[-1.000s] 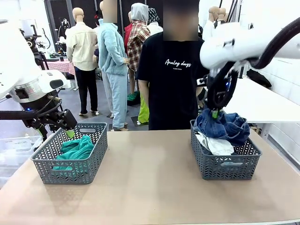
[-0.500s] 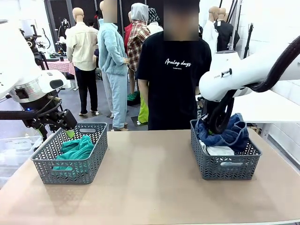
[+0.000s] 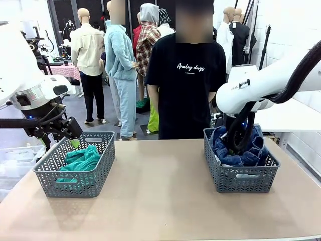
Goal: Sort the tops and bottoms.
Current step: Sort the clothes according to human instructions.
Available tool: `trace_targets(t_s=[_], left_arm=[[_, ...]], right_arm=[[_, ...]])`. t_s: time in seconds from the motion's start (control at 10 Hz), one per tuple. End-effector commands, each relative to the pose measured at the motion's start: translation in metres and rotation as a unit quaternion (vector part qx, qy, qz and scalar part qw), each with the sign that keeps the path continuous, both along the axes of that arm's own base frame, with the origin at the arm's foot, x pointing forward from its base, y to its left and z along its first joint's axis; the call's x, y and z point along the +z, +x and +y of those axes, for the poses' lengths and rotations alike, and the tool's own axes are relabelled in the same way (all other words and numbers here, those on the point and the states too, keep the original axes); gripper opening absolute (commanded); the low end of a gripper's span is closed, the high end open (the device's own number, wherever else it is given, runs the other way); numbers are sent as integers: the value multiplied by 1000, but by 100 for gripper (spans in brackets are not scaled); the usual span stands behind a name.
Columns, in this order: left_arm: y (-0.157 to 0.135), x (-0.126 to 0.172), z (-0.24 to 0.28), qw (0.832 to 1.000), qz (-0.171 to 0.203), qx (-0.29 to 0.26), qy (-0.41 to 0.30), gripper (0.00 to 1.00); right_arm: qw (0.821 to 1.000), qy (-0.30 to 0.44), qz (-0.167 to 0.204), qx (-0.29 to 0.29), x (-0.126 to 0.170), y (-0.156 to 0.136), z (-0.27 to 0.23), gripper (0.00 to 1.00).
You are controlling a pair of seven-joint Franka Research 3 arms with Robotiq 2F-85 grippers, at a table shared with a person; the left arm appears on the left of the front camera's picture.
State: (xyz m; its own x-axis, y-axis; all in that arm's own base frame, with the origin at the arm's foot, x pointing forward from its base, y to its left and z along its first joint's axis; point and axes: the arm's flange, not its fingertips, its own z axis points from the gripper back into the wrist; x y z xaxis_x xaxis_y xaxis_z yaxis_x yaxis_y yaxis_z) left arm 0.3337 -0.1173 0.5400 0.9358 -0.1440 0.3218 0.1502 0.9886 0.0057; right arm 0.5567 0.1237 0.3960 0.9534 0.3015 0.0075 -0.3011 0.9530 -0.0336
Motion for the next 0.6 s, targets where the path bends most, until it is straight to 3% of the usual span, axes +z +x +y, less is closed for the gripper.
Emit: trace_targets(t_s=[0.0,0.2,0.5], left_arm=[[-1,0,2,1000,-2,-6,3,100],[-1,0,2,1000,-2,-6,3,100],[-1,0,2,1000,-2,-6,3,100]], right_arm=[[1000,4,29,-2,-18,-4,1,0],[999,19,30,1,-4,-6,4,0],[999,32,9,7,33,-16,8,53]])
